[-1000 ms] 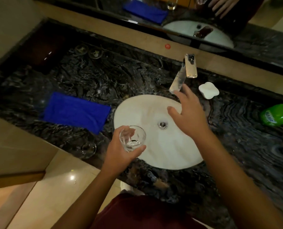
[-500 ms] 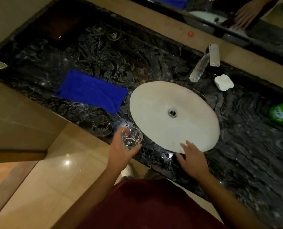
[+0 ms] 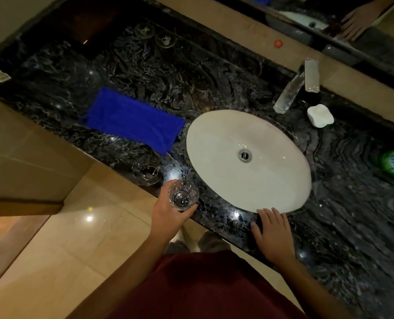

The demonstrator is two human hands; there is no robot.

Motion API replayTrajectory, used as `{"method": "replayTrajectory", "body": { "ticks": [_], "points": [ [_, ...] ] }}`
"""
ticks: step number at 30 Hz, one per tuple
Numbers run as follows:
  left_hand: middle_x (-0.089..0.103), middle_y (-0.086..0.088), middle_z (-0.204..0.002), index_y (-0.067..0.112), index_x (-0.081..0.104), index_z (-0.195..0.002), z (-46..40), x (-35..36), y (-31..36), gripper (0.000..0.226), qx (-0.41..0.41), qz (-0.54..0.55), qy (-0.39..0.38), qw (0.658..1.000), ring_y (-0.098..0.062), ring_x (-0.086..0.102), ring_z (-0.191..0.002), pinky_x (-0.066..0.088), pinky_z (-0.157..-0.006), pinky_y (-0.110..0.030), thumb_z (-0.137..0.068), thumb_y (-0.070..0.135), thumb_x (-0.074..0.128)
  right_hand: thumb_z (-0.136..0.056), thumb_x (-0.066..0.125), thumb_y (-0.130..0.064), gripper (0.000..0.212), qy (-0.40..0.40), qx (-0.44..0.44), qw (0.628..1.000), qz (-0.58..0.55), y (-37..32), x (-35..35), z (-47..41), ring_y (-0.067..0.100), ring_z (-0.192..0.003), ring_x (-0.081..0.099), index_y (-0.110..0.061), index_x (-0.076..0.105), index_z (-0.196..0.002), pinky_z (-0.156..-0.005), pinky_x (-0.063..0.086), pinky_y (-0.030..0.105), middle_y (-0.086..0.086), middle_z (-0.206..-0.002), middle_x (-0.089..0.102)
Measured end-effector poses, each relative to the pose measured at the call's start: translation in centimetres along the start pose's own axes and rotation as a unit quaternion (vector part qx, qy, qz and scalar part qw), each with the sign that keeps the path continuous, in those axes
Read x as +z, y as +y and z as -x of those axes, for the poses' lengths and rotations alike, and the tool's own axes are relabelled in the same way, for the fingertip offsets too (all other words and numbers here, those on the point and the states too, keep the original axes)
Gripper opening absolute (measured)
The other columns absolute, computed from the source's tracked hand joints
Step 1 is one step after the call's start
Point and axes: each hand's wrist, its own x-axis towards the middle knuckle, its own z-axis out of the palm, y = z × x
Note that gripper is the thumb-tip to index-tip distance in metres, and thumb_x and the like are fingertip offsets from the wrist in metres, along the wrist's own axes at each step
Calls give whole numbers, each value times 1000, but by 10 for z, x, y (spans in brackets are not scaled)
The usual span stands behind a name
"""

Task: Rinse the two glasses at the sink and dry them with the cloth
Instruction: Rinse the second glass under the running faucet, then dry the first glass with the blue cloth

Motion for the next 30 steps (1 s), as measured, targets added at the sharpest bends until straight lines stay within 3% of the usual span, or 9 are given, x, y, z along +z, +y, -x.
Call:
{"method": "replayTrajectory", "body": {
  "ticks": [6,9,11,15,18,22,27,30],
  "points": [
    [58,-1,-133,20,43,-145,-3,-2,-10,90,42,-15,-24,999,-8,58,-120,41,-103,-10,-70,26,92,-93,33,-54,60,-13,18,1000,21,-1,1,-9,29,-121,58,-15,65,-125,-116,34,50,6,-120,69],
    [59,-3,-130,14,48,-141,-4,-4,-15,86,52,-23,-39,998,-13,61,-116,41,-102,-9,-69,27,92,-95,51,-46,51,-50,22,998,19,-6,-14,-22,29,-127,55,-13,60,-133,-112,39,45,11,-136,62],
    [59,1,-129,18,48,-139,-5,-6,-14,83,50,-7,-40,998,-12,61,-115,43,-100,-10,-68,26,91,-95,59,-42,58,-65,10,998,-14,-21,-34,-42,33,-138,44,-11,49,-144,-112,40,46,15,-153,45],
    [59,5,-128,18,49,-138,-7,-6,-14,82,44,10,-48,998,-8,59,-116,42,-100,-8,-69,23,92,-95,63,-36,61,15,-95,992,-87,-100,-85,-119,35,-144,38,-11,44,-148,-110,41,48,15,-159,37],
    [60,0,-131,18,48,-140,-8,-8,-17,82,35,14,-58,998,-13,59,-119,49,-102,-28,-71,26,90,-96,61,-33,61,65,-169,977,-110,-187,-118,-182,35,-139,42,-10,43,-150,-109,41,47,15,-157,41],
    [57,2,-134,29,43,-141,-11,-10,-17,83,21,7,-67,998,-13,59,-122,50,-104,-36,-71,34,87,-97,57,-37,64,38,-192,975,-103,-276,-131,-236,35,-137,45,-11,38,-153,-109,44,50,15,-154,44],
    [60,3,-134,25,46,-142,-12,-12,-20,83,26,7,-77,997,-11,61,-120,51,-101,-34,-71,35,88,-94,64,-32,60,16,-124,991,-56,-304,-121,-256,36,-131,51,-12,44,-146,-100,49,46,16,-146,48],
    [60,4,-134,26,46,-142,-12,-12,-20,83,26,6,-77,997,-9,61,-118,51,-100,-31,-71,34,87,-92,65,-28,33,-17,-107,990,-86,-303,-125,-262,33,-109,65,-10,62,-120,-85,53,37,13,-114,67]
  ]
}}
